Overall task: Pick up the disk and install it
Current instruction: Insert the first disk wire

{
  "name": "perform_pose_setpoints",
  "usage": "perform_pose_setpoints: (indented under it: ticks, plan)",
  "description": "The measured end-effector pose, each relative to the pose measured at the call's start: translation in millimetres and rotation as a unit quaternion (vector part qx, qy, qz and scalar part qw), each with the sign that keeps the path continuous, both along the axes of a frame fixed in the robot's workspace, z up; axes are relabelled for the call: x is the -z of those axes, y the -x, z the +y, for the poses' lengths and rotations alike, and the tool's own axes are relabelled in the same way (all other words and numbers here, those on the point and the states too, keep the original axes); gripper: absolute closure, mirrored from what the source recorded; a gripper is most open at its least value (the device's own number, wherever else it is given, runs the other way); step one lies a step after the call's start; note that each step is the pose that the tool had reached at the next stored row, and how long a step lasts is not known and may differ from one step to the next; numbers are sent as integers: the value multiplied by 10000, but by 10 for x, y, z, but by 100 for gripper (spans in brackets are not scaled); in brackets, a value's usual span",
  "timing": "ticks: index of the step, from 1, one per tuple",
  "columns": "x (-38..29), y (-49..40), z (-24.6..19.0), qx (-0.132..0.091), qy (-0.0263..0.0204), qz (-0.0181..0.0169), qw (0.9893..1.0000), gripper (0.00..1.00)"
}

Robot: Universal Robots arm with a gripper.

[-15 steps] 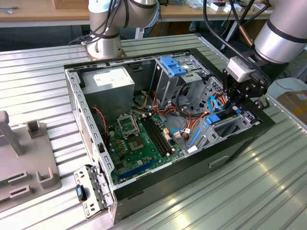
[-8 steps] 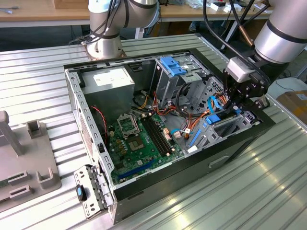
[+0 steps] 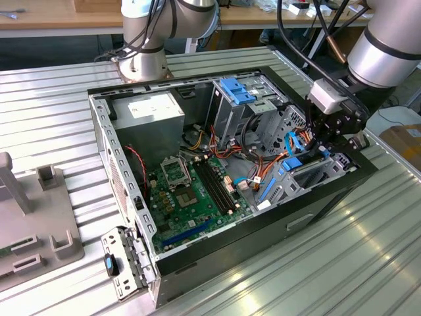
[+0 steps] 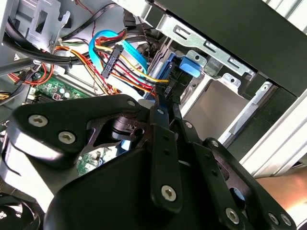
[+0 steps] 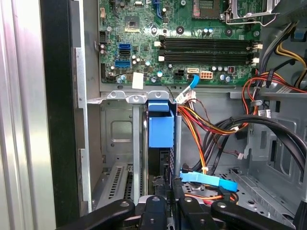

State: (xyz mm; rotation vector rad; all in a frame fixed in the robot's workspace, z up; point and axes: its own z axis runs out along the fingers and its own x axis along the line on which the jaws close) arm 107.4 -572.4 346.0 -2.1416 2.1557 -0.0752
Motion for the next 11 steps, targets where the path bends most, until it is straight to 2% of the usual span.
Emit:
perform_pose_setpoints:
  ticks: [4, 7, 11]
  plan:
    - [3, 3, 1, -1, 1, -6, 10000, 84]
    - [18, 4, -2, 0, 2, -49, 10000, 84]
    - [23, 24, -20, -1, 0, -62, 10000, 84]
